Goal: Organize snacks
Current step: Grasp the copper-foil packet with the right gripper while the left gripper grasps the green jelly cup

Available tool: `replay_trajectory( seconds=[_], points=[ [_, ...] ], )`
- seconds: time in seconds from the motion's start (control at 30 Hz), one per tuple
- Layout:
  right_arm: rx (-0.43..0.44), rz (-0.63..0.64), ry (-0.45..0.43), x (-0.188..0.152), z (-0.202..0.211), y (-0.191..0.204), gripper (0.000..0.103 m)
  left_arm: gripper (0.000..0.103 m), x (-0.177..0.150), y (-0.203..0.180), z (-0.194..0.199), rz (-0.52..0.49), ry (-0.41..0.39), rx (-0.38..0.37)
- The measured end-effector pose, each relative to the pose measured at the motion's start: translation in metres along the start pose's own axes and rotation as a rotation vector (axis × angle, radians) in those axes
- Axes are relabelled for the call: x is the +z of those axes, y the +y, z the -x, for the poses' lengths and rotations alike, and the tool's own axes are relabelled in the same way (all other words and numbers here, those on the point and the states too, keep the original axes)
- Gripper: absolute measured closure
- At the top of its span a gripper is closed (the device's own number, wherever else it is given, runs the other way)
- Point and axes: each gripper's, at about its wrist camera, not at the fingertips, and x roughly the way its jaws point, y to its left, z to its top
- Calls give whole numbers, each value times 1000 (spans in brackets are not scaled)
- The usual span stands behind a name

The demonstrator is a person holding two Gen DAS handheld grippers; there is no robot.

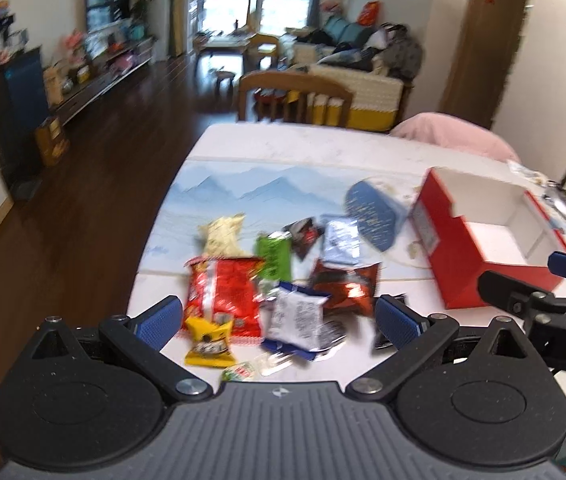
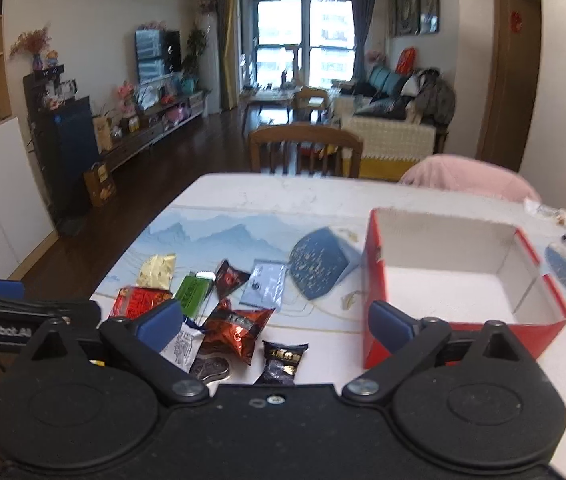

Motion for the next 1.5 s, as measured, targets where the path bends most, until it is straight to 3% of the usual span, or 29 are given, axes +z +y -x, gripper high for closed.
replay_trajectory(
  seconds=[0.17,0.37,0.57,0.8,1.03,1.37,1.5],
  points=[
    [92,112,103,-7,-44,2,10,0,-4,14,-19,55,45,63],
    [206,408,175,-17,-94,19,19,0,-8,24,-33,97,69,110],
    [262,632,221,-14,-139,33,25,0,-13,24,-41,105,90,115],
    [306,807,243,-16,-174,47,33,0,-22,32,-59,138,146,131],
    [358,787,302,-18,-195,45,41,0,-33,42,-90,119,175,164],
    [349,657,297,-17,-192,34,54,0,-65,36,-123,61,249,145],
    [332,587,303,-14,-188,28,59,10,-69,31,-132,44,244,162]
  ],
)
